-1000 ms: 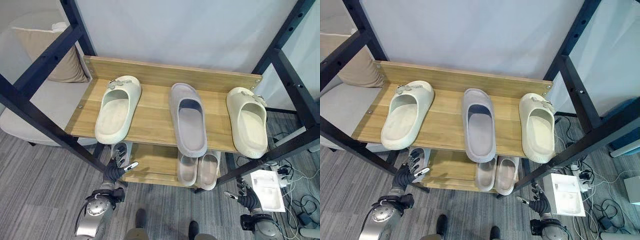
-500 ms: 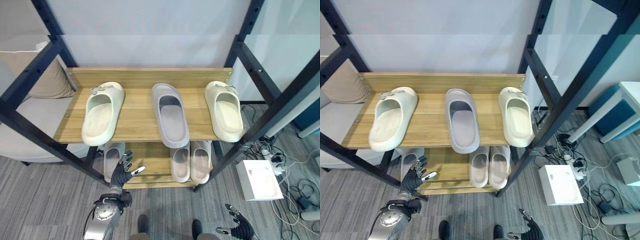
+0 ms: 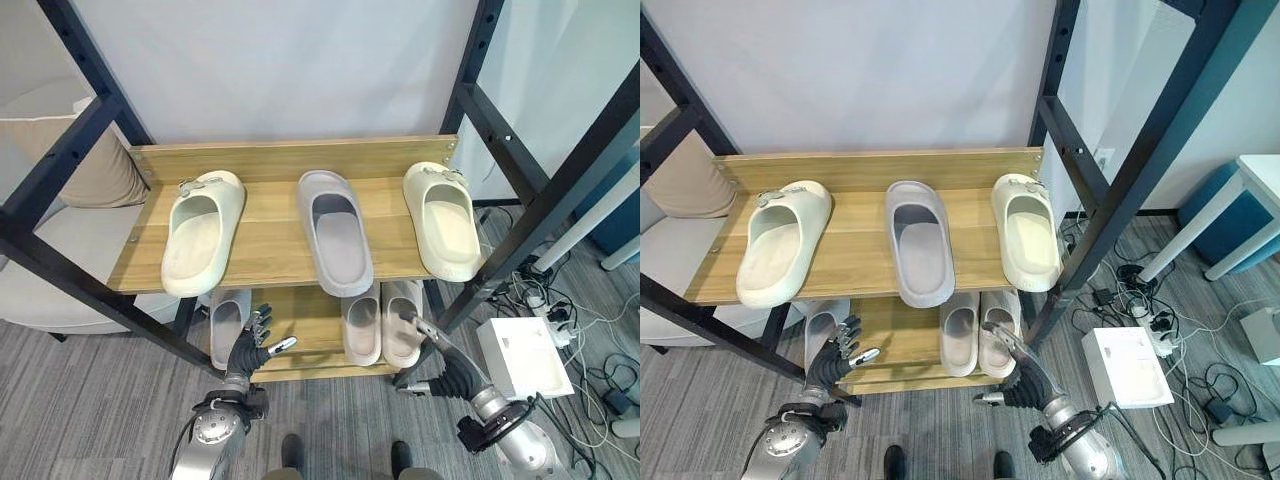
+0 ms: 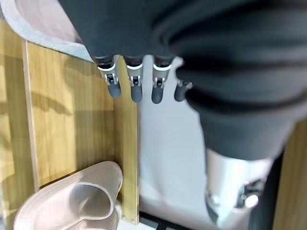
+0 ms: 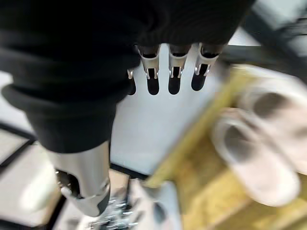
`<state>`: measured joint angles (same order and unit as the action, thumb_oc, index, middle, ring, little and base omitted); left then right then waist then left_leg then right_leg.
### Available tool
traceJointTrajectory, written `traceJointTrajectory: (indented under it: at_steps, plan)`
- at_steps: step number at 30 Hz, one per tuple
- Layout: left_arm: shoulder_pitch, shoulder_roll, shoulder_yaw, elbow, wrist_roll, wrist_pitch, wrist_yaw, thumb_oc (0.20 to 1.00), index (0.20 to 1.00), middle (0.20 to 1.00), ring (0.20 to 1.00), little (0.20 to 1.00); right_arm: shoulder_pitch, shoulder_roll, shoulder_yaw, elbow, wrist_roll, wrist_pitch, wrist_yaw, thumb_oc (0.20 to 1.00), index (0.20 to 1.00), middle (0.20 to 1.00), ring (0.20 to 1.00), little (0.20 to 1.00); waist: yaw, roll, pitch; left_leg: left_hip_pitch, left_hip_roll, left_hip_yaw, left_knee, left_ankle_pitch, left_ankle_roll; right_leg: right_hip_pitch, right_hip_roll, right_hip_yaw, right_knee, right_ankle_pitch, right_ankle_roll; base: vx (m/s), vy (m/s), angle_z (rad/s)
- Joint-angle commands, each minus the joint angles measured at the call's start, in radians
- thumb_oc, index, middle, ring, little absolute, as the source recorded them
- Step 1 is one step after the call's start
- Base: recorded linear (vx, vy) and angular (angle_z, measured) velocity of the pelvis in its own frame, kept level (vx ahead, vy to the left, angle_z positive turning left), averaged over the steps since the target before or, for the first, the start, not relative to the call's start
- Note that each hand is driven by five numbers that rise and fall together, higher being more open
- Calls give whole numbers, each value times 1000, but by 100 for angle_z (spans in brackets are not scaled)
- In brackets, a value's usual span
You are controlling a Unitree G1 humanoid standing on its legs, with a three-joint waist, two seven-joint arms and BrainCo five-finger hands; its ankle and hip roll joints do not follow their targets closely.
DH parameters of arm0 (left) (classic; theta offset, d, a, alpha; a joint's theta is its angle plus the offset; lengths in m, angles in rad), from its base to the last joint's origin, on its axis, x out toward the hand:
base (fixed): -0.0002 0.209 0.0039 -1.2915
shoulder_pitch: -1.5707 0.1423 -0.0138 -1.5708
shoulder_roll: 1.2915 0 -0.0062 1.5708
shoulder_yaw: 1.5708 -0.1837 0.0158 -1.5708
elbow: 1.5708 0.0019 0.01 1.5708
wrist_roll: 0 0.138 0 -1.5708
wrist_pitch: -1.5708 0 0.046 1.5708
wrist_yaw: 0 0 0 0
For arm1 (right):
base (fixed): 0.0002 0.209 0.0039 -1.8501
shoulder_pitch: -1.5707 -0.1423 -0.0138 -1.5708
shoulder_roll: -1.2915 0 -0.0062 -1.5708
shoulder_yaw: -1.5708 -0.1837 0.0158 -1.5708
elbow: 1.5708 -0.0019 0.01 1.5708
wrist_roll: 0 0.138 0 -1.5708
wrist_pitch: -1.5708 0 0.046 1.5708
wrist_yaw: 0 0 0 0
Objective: Arrange the slippers neatly on the shoe rack.
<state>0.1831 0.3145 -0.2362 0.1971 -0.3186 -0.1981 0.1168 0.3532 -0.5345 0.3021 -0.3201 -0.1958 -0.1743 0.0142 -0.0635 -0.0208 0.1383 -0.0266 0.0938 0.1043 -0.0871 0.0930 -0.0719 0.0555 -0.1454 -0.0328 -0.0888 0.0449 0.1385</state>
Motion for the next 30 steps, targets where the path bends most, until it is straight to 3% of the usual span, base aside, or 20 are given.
traceJointTrajectory:
  at_steps: [1,7,12,18,21,24,27,30]
  plan:
    - [-86,61,31,-25,57,-51,0,1000,1000,1000,1000,1000,-1,-21,-26,-36,35,-50,4,1000,1000,1000,1000,1000,16,-40,13,67,15,-1,0,-95,4,15,-20,-23,21,-61,30,0,0,0]
    - [-91,71,41,-25,73,-61,6,1000,1000,1000,1000,1000,14,-83,-69,-181,39,-89,-5,1000,1000,1000,1000,1000,11,-44,1,69,18,0,0,-97,2,16,-18,-22,22,-60,31,0,0,0]
    - [-77,73,42,-20,85,-72,-7,1000,1000,1000,1000,1000,8,-187,-257,-372,-39,-157,-89,1000,1000,1000,1000,1000,-14,-45,-23,73,23,10,0,-102,3,9,-14,-11,23,-55,37,5,5,-1]
    - [-81,68,26,-36,69,-70,-36,1000,1000,1000,1000,1000,-97,-207,-359,-377,-128,-146,-161,1000,1000,1000,1000,1000,-10,-40,-45,70,22,6,0,-105,7,8,-16,-15,25,-54,40,17,15,-2]
    - [-68,53,20,-33,60,-63,-54,1000,1000,1000,1000,1000,-224,-175,-384,-293,-291,-93,-254,1000,1000,1000,1000,1000,15,-40,-58,65,15,-9,0,-112,13,14,-18,-31,22,-56,39,31,17,4]
    - [-66,50,14,-24,47,-57,-48,1000,1000,1000,1000,1000,-365,-137,-322,-168,-380,-25,-323,1000,1000,1000,1000,1000,47,-43,-62,62,9,-25,0,-114,17,23,-21,-42,19,-58,37,51,19,16]
    - [-50,45,16,-20,22,-49,-45,1000,1000,1000,1000,1000,-525,-77,-218,15,-409,43,-377,1000,1000,1000,1000,1000,92,-56,-55,55,-3,-53,0,-115,22,36,-27,-66,15,-61,33,59,30,22]
    - [-41,44,18,-15,14,-48,-44,1000,1000,1000,1000,1000,-566,-52,-191,74,-401,59,-390,1000,1000,1000,1000,1000,120,-61,-51,51,-9,-68,0,-116,24,41,-29,-78,13,-63,33,43,18,28]
